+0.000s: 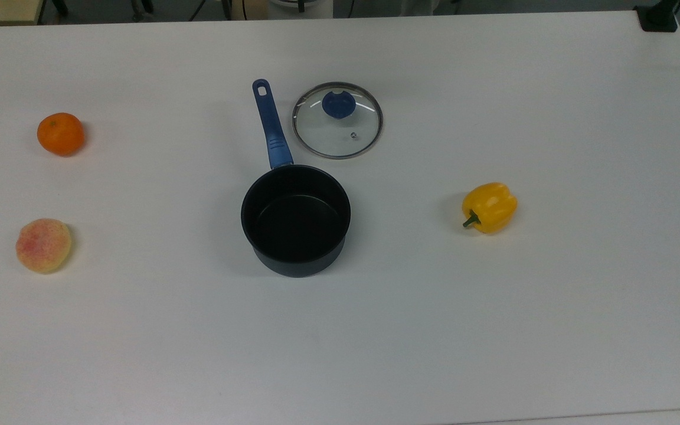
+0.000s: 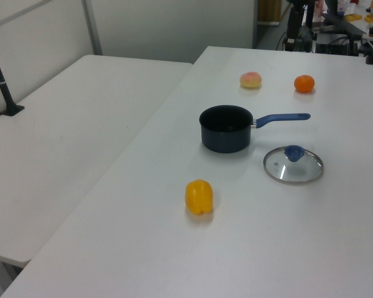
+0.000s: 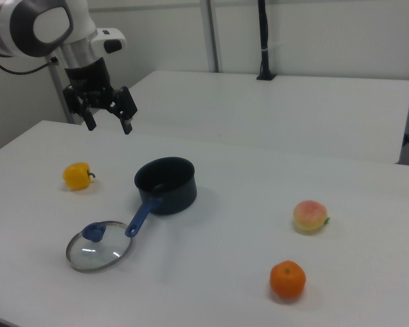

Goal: Close lid

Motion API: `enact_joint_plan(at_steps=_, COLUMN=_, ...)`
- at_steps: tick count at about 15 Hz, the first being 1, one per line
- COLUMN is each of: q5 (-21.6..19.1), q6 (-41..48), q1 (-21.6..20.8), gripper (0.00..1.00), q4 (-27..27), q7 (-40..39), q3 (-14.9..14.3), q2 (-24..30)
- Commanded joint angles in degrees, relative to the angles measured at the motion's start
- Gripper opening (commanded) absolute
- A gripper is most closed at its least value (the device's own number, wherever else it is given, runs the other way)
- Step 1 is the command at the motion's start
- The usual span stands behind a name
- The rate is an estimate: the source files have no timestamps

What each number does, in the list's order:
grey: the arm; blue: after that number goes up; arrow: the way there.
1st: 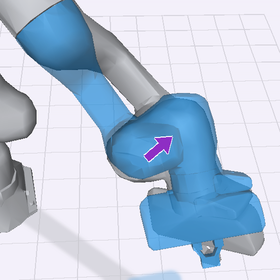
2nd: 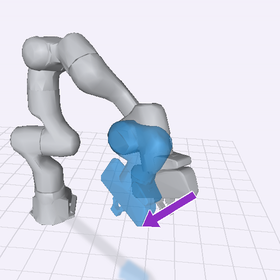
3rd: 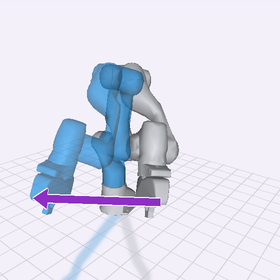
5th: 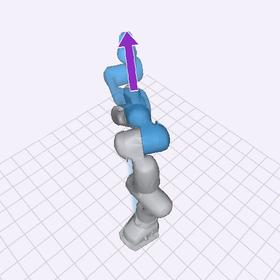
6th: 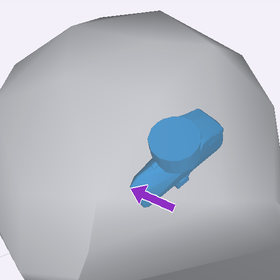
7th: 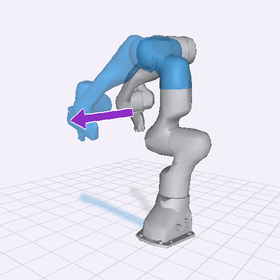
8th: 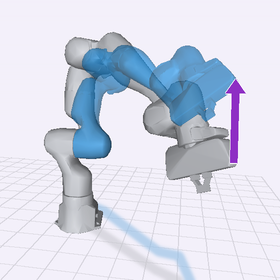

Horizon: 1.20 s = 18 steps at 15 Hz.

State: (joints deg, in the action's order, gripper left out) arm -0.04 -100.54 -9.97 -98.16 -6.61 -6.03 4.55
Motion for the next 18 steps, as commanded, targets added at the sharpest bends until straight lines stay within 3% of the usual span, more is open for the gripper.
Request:
enact_joint_plan(at_steps=1, q5=-1.2, q6=-0.3, q1=-1.1, gripper=1.00, q4=0.0, q7=-1.4, q3=-1.1, q2=0.3)
enact_joint_plan(at_steps=9, q5=-1.3, q6=4.1, q1=-1.5, gripper=1.00, q4=-0.4, q7=-1.9, q3=-0.3, q2=0.6)
enact_joint_plan(at_steps=14, q5=-2.0, q6=11.6, q1=-1.5, gripper=1.00, q4=-1.9, q7=-1.4, q3=4.5, q2=0.9)
enact_joint_plan(at_steps=18, q5=-3.2, q6=12.0, q1=-1.4, gripper=1.00, q4=-7.5, q7=-0.6, q3=7.8, q2=1.0)
